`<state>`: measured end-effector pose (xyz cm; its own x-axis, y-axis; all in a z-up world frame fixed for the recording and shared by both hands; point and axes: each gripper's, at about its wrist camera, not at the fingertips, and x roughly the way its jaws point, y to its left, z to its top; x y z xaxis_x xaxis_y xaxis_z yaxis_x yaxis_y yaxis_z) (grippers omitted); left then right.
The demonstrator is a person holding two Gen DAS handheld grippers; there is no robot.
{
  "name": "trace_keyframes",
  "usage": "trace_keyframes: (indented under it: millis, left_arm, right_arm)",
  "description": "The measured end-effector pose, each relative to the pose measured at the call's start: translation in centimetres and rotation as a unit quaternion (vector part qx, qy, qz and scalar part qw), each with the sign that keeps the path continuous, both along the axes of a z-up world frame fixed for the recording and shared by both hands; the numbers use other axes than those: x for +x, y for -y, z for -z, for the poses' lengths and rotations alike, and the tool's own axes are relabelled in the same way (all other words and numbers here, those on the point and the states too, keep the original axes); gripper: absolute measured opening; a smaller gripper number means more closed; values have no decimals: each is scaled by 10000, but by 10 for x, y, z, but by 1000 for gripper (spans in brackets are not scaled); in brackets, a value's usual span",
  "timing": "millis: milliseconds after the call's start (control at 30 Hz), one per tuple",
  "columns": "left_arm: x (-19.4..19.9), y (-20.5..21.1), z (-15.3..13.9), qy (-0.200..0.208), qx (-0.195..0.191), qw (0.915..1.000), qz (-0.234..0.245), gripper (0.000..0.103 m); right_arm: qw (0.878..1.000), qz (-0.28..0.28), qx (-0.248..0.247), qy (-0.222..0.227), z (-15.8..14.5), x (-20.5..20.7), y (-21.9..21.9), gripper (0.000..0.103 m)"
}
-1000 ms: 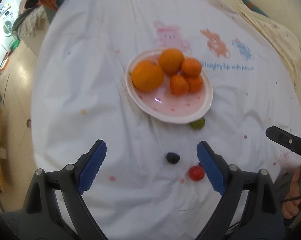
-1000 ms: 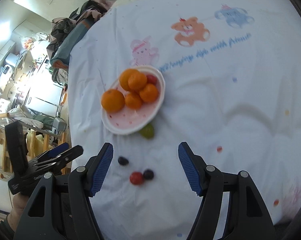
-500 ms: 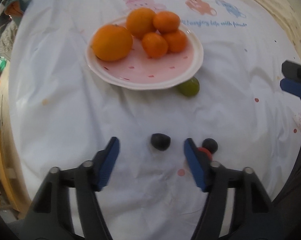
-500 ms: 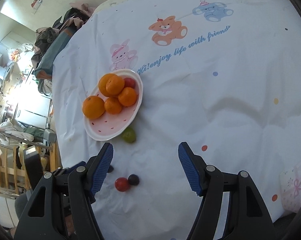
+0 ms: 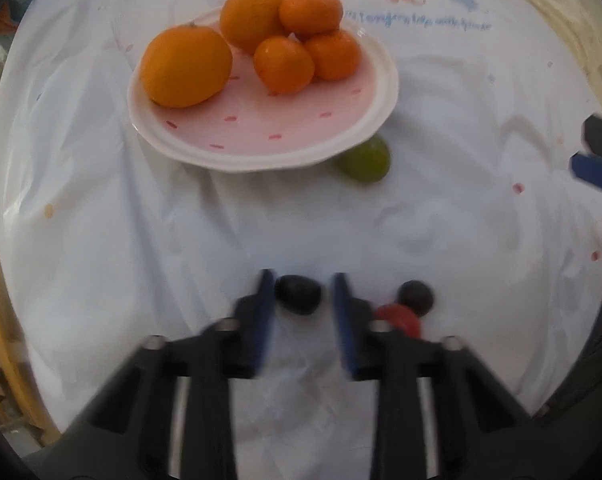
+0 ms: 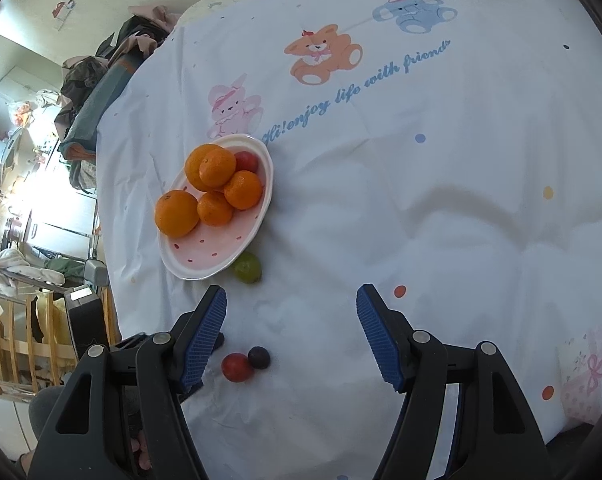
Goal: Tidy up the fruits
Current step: 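Move the left tool to a dark purple plum and close on it, then grasp the green lime with the right tool while the left tool holds the plum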
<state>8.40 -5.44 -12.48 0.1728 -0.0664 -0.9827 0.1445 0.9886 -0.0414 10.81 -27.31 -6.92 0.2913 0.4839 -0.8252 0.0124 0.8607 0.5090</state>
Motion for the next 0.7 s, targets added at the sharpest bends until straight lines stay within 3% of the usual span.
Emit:
trace_keyframes:
  millis: [267, 533, 700]
  left_arm:
    - [-8, -4, -17, 226, -34, 9997, -117, 19]
    - [-32, -39, -55, 543, -235, 9964, -607, 19]
    - [-34, -55, -66, 388, -457, 9943, -881, 19]
  right_arm:
    - [9998, -109, -151, 102, -1, 2, -4, 70]
    - [9999, -96, -68, 18, 3, 2, -7, 70]
    - [9995, -273, -144, 119, 0, -2, -15, 70]
